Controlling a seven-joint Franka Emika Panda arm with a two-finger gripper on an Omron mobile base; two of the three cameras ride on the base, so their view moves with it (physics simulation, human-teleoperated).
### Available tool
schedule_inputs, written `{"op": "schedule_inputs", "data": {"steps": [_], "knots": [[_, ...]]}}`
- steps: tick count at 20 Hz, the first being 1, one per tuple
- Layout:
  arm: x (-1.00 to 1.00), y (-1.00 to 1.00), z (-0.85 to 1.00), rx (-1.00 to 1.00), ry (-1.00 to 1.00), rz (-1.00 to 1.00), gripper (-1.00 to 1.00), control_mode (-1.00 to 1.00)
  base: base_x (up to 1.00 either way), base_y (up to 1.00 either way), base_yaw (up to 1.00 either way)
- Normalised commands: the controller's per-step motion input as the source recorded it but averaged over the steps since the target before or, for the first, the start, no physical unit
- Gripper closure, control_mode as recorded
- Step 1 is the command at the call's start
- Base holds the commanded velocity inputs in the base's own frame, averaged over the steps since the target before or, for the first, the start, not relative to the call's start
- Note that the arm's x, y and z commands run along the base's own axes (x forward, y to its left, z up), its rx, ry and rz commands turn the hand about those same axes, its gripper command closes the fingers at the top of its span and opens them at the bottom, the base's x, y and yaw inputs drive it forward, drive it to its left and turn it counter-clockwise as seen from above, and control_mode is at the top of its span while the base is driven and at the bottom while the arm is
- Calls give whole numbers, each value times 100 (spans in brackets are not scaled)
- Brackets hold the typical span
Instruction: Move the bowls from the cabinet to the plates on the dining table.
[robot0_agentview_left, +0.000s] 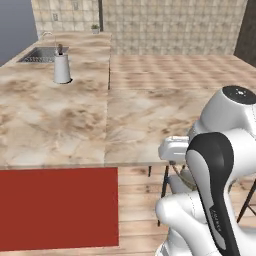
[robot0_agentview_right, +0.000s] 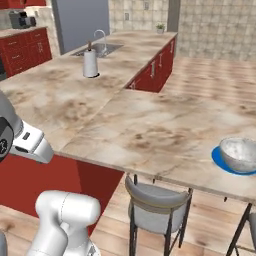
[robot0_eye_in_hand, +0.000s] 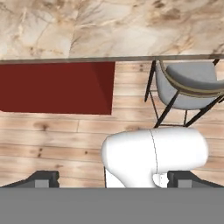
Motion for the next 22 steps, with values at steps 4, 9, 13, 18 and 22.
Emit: {"op": "schedule_inputs", "data": {"steps": [4, 9, 13, 18, 22], "knots": [[0, 0, 0, 0, 0, 0, -100, 100, 0, 100, 6], [0, 0, 0, 0, 0, 0, -100, 100, 0, 100, 5], [0, 0, 0, 0, 0, 0, -100, 100, 0, 100, 5], [0, 0, 0, 0, 0, 0, -100, 100, 10, 100, 5], [0, 0, 0, 0, 0, 0, -100, 100, 18, 100, 4]]}}
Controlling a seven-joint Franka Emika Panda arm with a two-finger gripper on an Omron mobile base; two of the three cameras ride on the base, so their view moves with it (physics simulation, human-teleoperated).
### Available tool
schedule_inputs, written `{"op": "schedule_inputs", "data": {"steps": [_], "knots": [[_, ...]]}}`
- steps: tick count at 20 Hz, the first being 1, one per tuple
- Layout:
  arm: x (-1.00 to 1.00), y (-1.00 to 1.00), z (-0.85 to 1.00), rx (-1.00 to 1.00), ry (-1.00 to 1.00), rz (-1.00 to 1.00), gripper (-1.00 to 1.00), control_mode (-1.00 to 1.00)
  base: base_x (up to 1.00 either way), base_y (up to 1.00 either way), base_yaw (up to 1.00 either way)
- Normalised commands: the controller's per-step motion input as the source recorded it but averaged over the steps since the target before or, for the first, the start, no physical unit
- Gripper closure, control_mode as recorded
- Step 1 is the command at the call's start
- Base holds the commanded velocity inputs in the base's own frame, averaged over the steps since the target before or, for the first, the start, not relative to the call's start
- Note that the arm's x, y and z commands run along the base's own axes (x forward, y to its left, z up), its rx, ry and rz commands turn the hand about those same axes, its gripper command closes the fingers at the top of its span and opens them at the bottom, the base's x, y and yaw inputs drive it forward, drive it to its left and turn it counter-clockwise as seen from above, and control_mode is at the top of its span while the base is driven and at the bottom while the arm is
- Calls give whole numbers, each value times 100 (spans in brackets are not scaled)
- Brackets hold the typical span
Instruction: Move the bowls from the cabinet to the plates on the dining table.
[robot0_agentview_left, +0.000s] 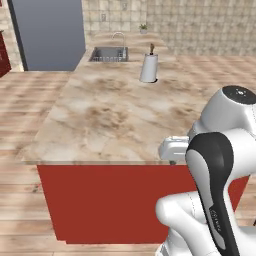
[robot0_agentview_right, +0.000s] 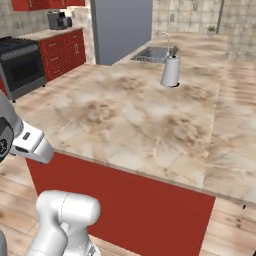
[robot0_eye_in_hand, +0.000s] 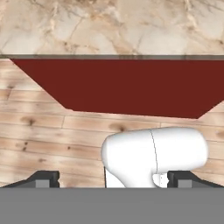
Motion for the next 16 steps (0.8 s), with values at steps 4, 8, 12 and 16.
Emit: {"op": "schedule_inputs", "data": {"steps": [4, 8, 12, 16], "knots": [[0, 0, 0, 0, 0, 0, -100, 100, 17, 100, 3], [0, 0, 0, 0, 0, 0, -100, 100, 21, 100, 3], [0, 0, 0, 0, 0, 0, -100, 100, 29, 100, 2], [0, 0, 0, 0, 0, 0, -100, 100, 33, 100, 1]]}}
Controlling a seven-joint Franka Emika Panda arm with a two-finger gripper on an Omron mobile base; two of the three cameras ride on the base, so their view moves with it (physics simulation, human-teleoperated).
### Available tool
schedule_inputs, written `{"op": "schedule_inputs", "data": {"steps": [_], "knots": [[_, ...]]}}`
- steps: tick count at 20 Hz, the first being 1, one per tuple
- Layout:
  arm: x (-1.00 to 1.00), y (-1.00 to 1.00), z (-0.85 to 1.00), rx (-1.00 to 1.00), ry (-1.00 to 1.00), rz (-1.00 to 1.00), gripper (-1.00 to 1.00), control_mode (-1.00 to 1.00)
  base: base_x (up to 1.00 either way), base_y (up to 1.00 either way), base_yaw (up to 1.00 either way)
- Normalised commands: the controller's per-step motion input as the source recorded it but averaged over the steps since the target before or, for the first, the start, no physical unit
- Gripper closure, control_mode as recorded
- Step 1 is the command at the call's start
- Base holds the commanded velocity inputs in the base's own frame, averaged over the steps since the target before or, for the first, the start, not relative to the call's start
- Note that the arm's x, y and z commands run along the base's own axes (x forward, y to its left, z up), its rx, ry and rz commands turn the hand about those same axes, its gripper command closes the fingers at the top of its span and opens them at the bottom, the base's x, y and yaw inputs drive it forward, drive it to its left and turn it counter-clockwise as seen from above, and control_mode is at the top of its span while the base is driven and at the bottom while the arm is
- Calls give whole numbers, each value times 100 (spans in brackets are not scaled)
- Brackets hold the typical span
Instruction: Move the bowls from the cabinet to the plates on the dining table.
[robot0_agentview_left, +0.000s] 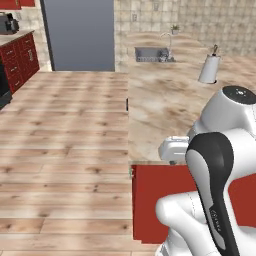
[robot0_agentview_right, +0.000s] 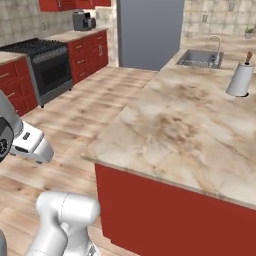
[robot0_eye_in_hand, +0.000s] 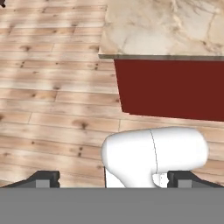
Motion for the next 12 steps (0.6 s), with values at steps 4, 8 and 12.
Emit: {"op": "schedule_inputs", "data": {"steps": [4, 8, 12], "knots": [[0, 0, 0, 0, 0, 0, -100, 100, 51, 100, 0], [0, 0, 0, 0, 0, 0, -100, 100, 90, 100, 0], [0, 0, 0, 0, 0, 0, -100, 100, 100, 92, -1]]}}
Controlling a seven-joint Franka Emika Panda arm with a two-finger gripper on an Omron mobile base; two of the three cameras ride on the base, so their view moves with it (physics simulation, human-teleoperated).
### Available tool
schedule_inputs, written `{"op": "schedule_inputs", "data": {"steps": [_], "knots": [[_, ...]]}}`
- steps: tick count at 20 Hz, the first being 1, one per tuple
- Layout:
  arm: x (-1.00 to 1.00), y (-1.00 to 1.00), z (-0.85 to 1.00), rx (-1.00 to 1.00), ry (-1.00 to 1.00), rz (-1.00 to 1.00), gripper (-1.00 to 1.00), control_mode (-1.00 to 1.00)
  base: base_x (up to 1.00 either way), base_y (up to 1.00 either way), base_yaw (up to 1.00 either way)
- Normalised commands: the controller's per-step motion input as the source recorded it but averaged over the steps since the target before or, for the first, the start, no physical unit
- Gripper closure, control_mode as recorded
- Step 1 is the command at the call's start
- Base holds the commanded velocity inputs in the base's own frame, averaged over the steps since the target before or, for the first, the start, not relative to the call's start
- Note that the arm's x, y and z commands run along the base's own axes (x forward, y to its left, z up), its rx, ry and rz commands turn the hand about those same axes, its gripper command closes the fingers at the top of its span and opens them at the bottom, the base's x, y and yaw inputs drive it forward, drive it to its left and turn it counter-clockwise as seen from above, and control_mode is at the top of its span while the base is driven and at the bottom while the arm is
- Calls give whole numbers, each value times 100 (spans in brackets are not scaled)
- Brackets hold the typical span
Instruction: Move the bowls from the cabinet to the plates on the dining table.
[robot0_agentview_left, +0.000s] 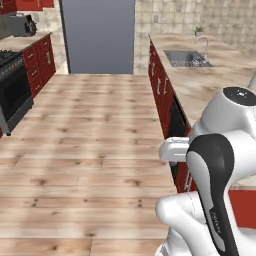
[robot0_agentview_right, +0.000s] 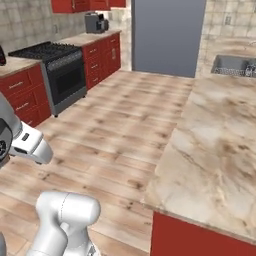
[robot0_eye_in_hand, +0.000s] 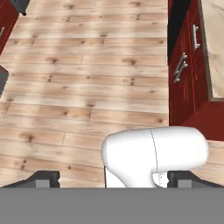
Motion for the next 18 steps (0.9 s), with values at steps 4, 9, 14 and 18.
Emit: {"op": "schedule_inputs", "data": {"steps": [4, 9, 14, 18], "knots": [[0, 0, 0, 0, 0, 0, -100, 100, 100, 79, -4], [0, 0, 0, 0, 0, 0, -100, 100, 100, 80, -4], [0, 0, 0, 0, 0, 0, -100, 100, 100, 82, -2], [0, 0, 0, 0, 0, 0, -100, 100, 100, 39, 0]]}}
